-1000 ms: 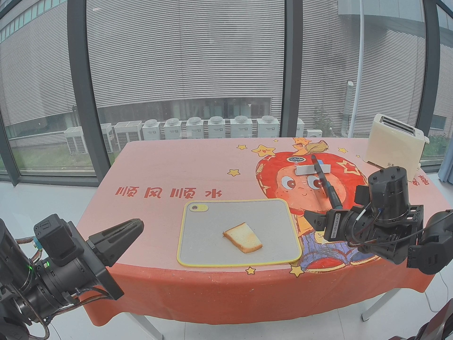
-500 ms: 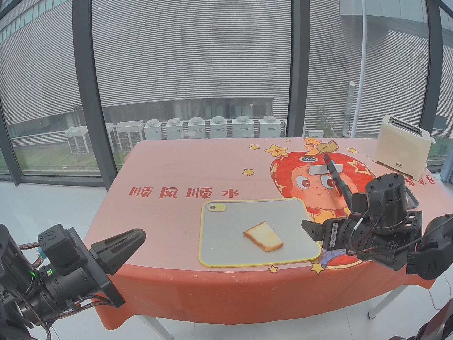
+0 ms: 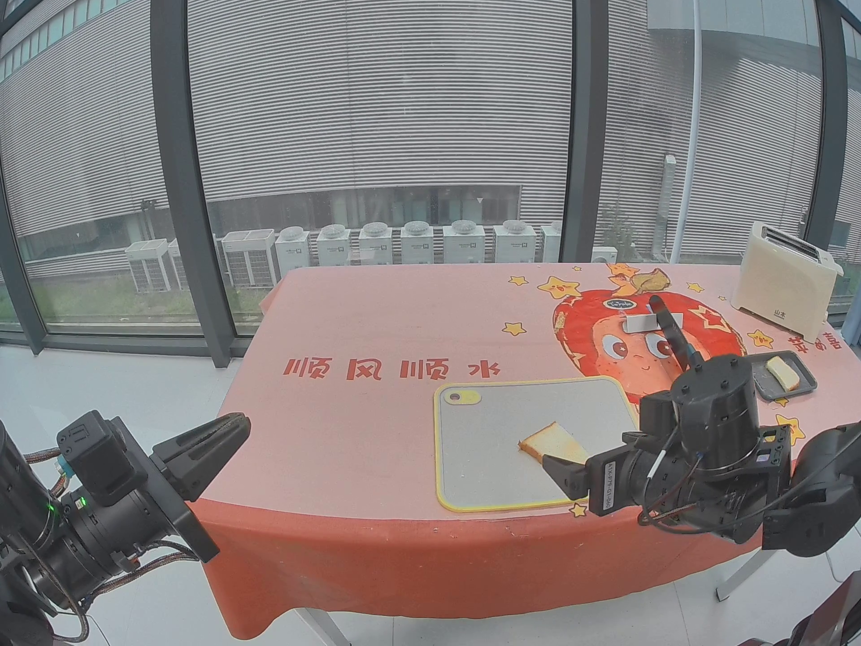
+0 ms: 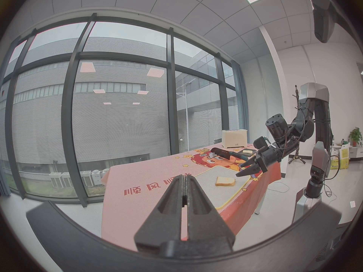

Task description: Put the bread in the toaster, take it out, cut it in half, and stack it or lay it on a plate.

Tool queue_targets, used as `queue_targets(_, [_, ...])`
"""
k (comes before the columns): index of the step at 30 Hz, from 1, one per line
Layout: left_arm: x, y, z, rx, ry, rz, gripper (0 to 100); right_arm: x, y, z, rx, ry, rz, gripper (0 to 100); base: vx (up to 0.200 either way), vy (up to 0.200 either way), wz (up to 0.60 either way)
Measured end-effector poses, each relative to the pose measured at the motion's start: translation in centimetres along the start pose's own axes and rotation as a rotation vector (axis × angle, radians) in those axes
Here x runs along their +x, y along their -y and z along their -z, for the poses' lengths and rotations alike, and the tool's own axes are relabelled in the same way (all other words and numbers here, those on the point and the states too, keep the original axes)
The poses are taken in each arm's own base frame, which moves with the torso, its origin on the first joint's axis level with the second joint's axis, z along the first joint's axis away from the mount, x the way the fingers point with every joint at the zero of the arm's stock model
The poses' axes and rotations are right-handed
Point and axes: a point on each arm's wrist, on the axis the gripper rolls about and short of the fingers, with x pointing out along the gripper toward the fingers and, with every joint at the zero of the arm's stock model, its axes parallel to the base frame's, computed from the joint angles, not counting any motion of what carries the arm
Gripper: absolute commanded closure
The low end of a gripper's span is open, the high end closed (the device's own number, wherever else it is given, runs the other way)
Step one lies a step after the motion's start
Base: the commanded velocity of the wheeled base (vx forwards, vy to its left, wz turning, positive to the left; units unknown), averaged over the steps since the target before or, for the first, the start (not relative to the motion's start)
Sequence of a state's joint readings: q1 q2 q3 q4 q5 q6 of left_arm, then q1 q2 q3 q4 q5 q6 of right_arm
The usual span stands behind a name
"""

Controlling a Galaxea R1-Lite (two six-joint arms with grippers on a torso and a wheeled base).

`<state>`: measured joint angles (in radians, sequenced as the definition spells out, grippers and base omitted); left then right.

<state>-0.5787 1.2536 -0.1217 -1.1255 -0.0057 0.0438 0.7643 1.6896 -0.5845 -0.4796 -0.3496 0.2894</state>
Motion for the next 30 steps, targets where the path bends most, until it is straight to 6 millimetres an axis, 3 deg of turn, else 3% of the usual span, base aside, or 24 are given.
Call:
queue_targets(10, [0.0, -0.2, -0.2, 0.002, 0.009, -0.011, 100, 1.8, -1.6, -0.4, -0.096, -0.022, -0.023, 0, 0.0, 0.0, 0.0])
queue_targets(21, [-0.2, -0.2, 0.0, 0.012, 0.001, -0.014, 100, 4.2, -3.6, 0.7, -0.028, -0.092, -0.085, 0, 0.0, 0.0, 0.0])
queue_targets(30, [-0.1, -0.2, -0.2, 0.009, 0.011, -0.014, 100, 5.3, -4.0, 0.9, -0.037, -0.103, -0.08, 0, 0.0, 0.0, 0.0])
